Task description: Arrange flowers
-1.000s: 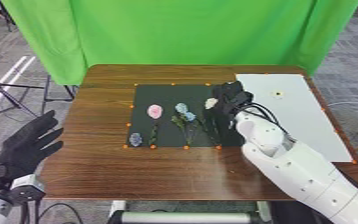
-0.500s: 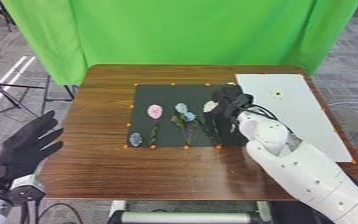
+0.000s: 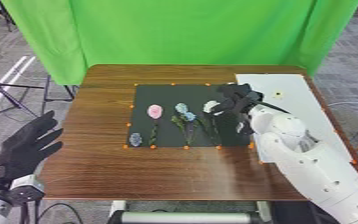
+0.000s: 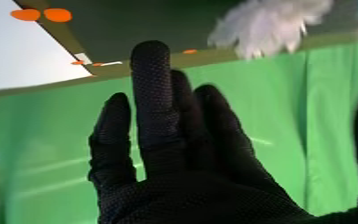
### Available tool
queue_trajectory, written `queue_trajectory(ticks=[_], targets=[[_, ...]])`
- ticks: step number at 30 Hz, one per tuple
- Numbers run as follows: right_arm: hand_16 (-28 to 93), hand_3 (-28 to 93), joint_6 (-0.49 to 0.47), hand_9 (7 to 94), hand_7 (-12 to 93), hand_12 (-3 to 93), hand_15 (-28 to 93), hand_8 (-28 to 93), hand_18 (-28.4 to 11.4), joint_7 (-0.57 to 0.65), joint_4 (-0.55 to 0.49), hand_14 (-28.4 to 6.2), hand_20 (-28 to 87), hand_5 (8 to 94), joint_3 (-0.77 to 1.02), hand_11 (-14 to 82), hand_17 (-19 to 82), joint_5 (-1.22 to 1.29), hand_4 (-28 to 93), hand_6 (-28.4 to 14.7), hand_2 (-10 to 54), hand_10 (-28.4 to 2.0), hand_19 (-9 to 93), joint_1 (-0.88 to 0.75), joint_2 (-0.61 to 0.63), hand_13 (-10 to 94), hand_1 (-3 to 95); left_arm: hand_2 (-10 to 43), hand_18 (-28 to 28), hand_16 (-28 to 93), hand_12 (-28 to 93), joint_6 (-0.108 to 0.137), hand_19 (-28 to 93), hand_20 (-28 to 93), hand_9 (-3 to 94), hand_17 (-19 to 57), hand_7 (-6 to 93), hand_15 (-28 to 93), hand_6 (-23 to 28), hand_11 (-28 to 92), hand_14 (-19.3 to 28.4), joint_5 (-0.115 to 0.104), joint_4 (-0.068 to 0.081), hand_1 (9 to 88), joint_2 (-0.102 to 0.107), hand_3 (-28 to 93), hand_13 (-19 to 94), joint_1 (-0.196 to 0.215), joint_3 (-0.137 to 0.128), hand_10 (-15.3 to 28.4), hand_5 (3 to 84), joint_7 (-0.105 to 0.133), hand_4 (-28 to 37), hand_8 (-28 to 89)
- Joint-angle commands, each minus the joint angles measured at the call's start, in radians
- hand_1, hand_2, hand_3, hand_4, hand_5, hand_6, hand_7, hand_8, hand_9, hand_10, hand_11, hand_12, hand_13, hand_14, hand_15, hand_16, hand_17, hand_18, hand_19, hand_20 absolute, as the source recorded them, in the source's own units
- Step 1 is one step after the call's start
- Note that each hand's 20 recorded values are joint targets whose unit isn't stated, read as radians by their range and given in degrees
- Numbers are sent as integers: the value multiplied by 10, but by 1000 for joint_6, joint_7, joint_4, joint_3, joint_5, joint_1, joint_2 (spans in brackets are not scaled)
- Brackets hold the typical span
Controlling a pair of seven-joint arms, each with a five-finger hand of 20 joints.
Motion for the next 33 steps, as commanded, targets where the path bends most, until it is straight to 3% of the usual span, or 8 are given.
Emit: queue_trajectory(ticks=[1, 3, 10, 18, 22, 27, 30, 33], targets=[[215, 809, 149, 340, 167, 282, 537, -64, -221, 174, 44, -118, 575, 286, 12, 195, 78, 6, -279, -85, -90, -161, 678, 29, 86, 427, 84, -5, 192, 65, 185, -6, 371, 90, 188, -128, 186, 163, 14, 131, 122, -2, 0, 247, -2, 696, 138, 5, -5, 95, 229, -6, -282, -98], [199, 831, 252, 299, 177, 287, 488, -67, -213, 351, 107, -127, 560, 277, -93, 180, 78, -56, -258, -84, -70, -166, 671, 92, 105, 342, 133, -5, 193, 65, 185, -7, 372, 90, 188, -128, 186, 162, 14, 131, 122, -1, -2, 247, -2, 696, 138, 9, -7, 95, 229, -7, -283, -98], [169, 870, 313, 288, 258, 282, 603, -102, -195, 445, 258, -134, 527, 298, -213, 239, 100, -155, -249, -80, -42, -171, 703, 184, 121, 255, 204, -5, 194, 65, 184, -13, 373, 90, 188, -128, 185, 162, 14, 130, 124, -1, 1, 247, 1, 697, 139, 5, -3, 95, 229, -8, -282, -97], [276, 877, 186, 252, 218, 267, 139, -88, -190, 300, 336, -130, 276, 262, -162, 99, 40, -21, -255, -73, -56, -158, 503, 199, 108, 231, 205, -5, 194, 65, 185, -12, 373, 89, 188, -129, 187, 164, 13, 131, 124, -1, 1, 247, 1, 696, 139, 6, -3, 96, 228, -5, -283, -98], [277, 876, 147, 266, 210, 242, 93, -89, -174, 279, 370, -99, 255, 253, -166, 75, 58, -2, -258, -74, -58, -146, 504, 213, 104, 334, 210, -5, 193, 64, 185, -11, 373, 89, 189, -129, 187, 166, 13, 130, 124, -1, 2, 247, 0, 697, 140, 5, 0, 95, 228, -3, -283, -98], [203, 883, 138, 315, 228, 200, 229, -103, -155, 269, 407, -85, 296, 272, -171, 106, 119, 33, -270, -82, -65, -151, 602, 224, 98, 442, 220, -5, 193, 64, 185, -12, 373, 89, 189, -128, 186, 167, 13, 131, 124, -1, 3, 247, 0, 696, 140, 4, 1, 96, 228, -2, -283, -97], [176, 890, 198, 404, 292, 196, 329, -133, -159, 254, 419, -64, 330, 340, -175, 192, 165, 18, -277, -67, -75, -140, 677, 214, 95, 537, 263, -6, 193, 63, 185, -10, 373, 89, 190, -128, 186, 166, 14, 131, 124, -1, 1, 247, -4, 698, 140, 9, -1, 95, 228, -2, -282, -97], [235, 874, 291, 550, 407, 232, 409, -173, -166, 206, 414, -25, 394, 459, -196, 341, 227, 7, -280, -17, -76, -96, 747, 203, 104, 671, 346, -4, 193, 63, 185, -7, 373, 89, 190, -128, 186, 166, 14, 132, 124, -1, 1, 248, -3, 695, 140, 9, -1, 96, 229, 0, -282, -97]])
